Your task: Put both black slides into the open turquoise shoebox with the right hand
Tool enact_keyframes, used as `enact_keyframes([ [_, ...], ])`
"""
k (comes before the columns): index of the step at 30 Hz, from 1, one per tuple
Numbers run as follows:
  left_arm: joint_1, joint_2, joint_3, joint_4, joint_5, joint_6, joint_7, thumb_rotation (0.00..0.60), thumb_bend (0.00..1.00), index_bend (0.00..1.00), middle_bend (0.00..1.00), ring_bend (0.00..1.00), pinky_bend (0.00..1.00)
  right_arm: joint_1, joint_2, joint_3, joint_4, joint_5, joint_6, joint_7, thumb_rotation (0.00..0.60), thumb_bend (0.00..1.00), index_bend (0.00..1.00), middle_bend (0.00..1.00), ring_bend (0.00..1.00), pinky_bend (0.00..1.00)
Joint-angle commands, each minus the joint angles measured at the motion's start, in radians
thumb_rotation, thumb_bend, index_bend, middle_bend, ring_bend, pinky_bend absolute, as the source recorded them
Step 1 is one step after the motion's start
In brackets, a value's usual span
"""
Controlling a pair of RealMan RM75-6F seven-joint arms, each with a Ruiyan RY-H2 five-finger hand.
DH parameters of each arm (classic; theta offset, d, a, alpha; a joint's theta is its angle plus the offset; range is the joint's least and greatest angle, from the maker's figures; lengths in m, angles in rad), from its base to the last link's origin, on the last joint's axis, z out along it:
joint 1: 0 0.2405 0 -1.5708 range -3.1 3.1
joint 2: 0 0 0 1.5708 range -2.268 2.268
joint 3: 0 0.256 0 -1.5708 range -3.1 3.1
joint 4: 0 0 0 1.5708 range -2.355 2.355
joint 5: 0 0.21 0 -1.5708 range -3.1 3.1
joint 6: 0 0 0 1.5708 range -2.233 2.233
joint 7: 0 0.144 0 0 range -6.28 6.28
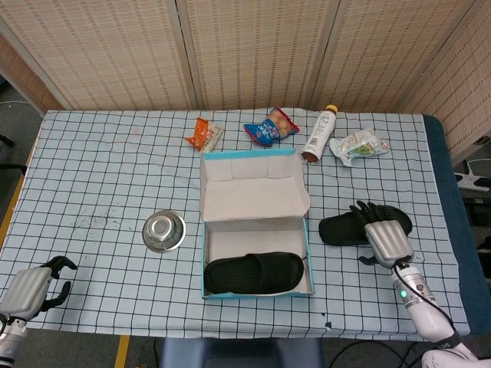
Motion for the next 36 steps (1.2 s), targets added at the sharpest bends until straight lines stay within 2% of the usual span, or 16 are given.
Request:
enact_keyframes([
  [1,-0.002,-0.001,0.0,-0.001,-0.004,-0.005,0.004,0.6,0.5,0.37,0.29,0.43,0.54,0.031,-0.026,0.021,0.131,0.087,-0.121,0.062,0.6,0.0,0.0,0.0,0.0,0.07],
  [8,-0.004,0.002,0.0,-0.004,-0.014,-0.013,0.009,0.6,0.5,0.37,0.29,0.44,0.54,0.09,-0.129,0.053,0.37,0.185,-0.283,0.127,0.6,0.0,0.0,0.0,0.0,0.07],
  [17,-0.006,0.002,0.003,-0.002,-0.013,-0.017,0.015,0.6,0.5,0.37,0.29,0.44,0.54,0.133,-0.232,0.067,0.583,0.283,-0.446,0.186,0.6,0.0,0.0,0.0,0.0,0.07],
  [20,-0.007,0.002,0.003,-0.006,-0.018,-0.021,0.015,0.6,0.5,0.37,0.29,0.44,0.54,0.135,-0.261,0.063,0.629,0.279,-0.455,0.193,0.6,0.0,0.02,0.05,0.0,0.07],
  [22,-0.007,0.003,0.003,-0.006,-0.016,-0.02,0.014,0.6,0.5,0.37,0.29,0.44,0.54,0.132,-0.274,0.061,0.647,0.264,-0.447,0.199,0.6,0.0,0.09,0.13,0.0,0.09],
  [24,-0.006,0.003,0.004,-0.005,-0.014,-0.019,0.014,0.6,0.5,0.37,0.29,0.44,0.54,0.126,-0.282,0.06,0.655,0.24,-0.429,0.207,0.6,0.0,0.29,0.27,0.06,0.14],
  [27,-0.007,0.004,0.003,-0.007,-0.017,-0.021,0.01,0.6,0.5,0.37,0.29,0.44,0.54,0.108,-0.279,0.062,0.64,0.197,-0.365,0.214,0.6,0.0,0.48,0.4,0.17,0.22],
  [30,-0.007,0.004,0.004,-0.005,-0.014,-0.02,0.01,0.6,0.5,0.37,0.29,0.44,0.54,0.086,-0.254,0.062,0.589,0.159,-0.284,0.197,0.6,0.0,0.54,0.45,0.21,0.26],
  [36,-0.008,0.004,0.006,-0.009,-0.016,-0.026,0.017,0.6,0.5,0.37,0.29,0.44,0.54,0.037,-0.147,0.062,0.381,0.137,-0.126,0.106,0.6,0.0,0.57,0.48,0.21,0.26],
])
